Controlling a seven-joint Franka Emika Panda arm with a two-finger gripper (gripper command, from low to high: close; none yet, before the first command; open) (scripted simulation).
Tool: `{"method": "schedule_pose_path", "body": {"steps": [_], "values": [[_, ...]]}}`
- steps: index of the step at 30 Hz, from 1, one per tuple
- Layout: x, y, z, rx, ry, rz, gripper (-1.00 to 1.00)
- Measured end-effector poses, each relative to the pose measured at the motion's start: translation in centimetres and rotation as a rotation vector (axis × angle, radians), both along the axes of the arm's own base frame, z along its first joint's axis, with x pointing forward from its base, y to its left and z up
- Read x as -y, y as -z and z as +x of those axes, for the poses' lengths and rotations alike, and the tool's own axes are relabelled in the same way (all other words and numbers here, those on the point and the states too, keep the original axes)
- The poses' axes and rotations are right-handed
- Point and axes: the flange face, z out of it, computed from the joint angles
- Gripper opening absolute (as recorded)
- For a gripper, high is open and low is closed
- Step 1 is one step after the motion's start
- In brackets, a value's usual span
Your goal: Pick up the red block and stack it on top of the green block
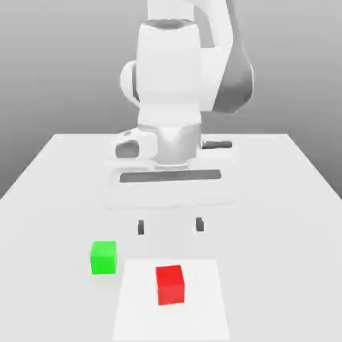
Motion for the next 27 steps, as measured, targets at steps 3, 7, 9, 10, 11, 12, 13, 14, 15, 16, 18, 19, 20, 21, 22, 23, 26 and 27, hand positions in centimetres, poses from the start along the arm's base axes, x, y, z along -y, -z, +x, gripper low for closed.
{"method": "schedule_pose_path", "body": {"steps": [3, 7, 9, 10, 11, 12, 13, 14, 15, 16, 18, 19, 20, 21, 22, 23, 26, 27], "values": [[0.0, 5.0, -1.8, -0.074, -0.014, -0.004, 0.0], [0.1, 9.4, -2.1, -0.086, -0.017, -0.005, 0.0], [0.1, 11.2, -2.3, -0.087, -0.017, -0.005, -1.0], [0.1, 11.2, -2.3, -0.087, -0.017, -0.005, -1.0], [0.1, 11.2, -2.3, -0.087, -0.017, -0.005, -1.0], [0.1, 11.2, -2.3, -0.087, -0.017, -0.005, -1.0], [0.0, 11.2, -2.3, -0.088, -0.017, -0.005, -1.0], [0.0, 11.2, -2.3, -0.088, -0.017, -0.005, -1.0], [0.0, 11.5, -2.3, -0.087, -0.017, -0.005, -1.0], [0.0, 11.2, -2.3, -0.087, -0.017, -0.005, -1.0], [0.1, 9.6, -2.2, -0.087, -0.017, -0.005, -1.0], [0.1, 8.6, -2.1, -0.087, -0.017, -0.005, -1.0], [0.1, 7.6, -2.1, -0.087, -0.017, -0.005, -1.0], [0.1, 6.6, -2.2, -0.087, -0.017, -0.005, -1.0], [0.2, 5.6, -2.3, -0.087, -0.014, -0.005, -1.0], [2.3, 4.9, -2.8, -0.087, 0.018, -0.008, -1.0], [7.2, 3.1, -5.1, -0.087, 0.074, -0.018, -1.0], [8.4, 2.7, -6.0, -0.088, 0.083, -0.018, -1.0]]}}
